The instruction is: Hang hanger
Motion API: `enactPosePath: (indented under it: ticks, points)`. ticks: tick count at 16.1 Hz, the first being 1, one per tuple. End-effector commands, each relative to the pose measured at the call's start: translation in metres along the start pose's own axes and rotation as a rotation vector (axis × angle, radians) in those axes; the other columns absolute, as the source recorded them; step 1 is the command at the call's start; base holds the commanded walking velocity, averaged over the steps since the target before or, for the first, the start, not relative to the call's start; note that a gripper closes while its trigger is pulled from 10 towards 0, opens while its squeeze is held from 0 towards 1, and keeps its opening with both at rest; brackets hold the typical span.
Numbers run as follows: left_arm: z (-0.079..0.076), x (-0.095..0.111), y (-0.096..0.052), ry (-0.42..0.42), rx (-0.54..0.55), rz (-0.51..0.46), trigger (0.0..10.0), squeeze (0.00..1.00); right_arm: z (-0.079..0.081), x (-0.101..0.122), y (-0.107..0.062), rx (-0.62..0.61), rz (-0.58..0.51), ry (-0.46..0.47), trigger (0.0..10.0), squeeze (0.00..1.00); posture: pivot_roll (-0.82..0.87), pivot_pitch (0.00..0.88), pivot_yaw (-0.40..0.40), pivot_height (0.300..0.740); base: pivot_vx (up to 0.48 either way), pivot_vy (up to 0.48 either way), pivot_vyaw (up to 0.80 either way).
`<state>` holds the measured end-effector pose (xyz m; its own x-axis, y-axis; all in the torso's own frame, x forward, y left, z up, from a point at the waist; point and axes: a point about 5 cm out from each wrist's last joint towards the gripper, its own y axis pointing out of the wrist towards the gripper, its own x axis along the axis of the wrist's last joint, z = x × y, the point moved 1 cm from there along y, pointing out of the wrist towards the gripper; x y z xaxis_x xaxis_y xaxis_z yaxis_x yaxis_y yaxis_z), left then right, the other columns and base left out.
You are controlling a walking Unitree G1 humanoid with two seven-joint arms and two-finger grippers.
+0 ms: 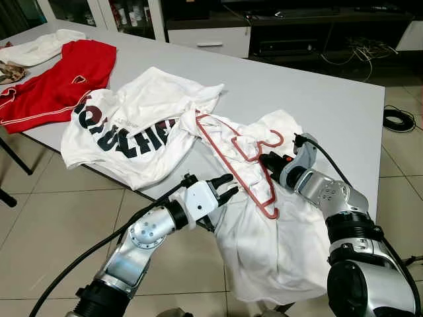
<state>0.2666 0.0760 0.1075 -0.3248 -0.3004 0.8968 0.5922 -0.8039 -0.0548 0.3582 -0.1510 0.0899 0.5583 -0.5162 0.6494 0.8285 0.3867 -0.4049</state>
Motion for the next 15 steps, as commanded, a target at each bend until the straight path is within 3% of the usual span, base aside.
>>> enactPosePath:
  ticks: [1,4,5,6,15]
  points:
    - [0.001,0.001,0.000,0.016,0.005,-0.001,10.0,0.00,0.012,0.009,0.000,0.048,-0.012,-0.008,0.0,0.00,-0.06,0.000,0.054,0.736,0.000,0.000,0.00]
    - [0.001,0.001,0.000,0.015,0.006,-0.002,10.0,0.00,0.013,0.009,0.000,0.043,-0.010,-0.097,0.0,0.00,-0.06,0.000,0.049,0.736,0.000,0.000,0.00]
    - [0.000,0.001,0.000,0.015,0.006,-0.002,10.0,0.00,0.013,0.009,0.000,0.037,-0.014,-0.101,6.5,0.00,-0.06,0.000,0.049,0.736,0.000,0.000,0.00]
    - [0.000,0.001,0.001,0.014,0.007,-0.002,10.0,0.00,0.016,0.006,0.003,0.047,-0.001,-0.103,10.0,0.00,-0.06,0.000,0.049,0.736,0.000,0.000,0.00]
    - [0.000,0.000,0.002,0.019,0.010,0.002,10.0,0.00,0.028,-0.012,0.016,0.056,0.090,-0.050,10.0,0.00,-0.05,0.000,0.050,0.736,0.000,0.000,0.00]
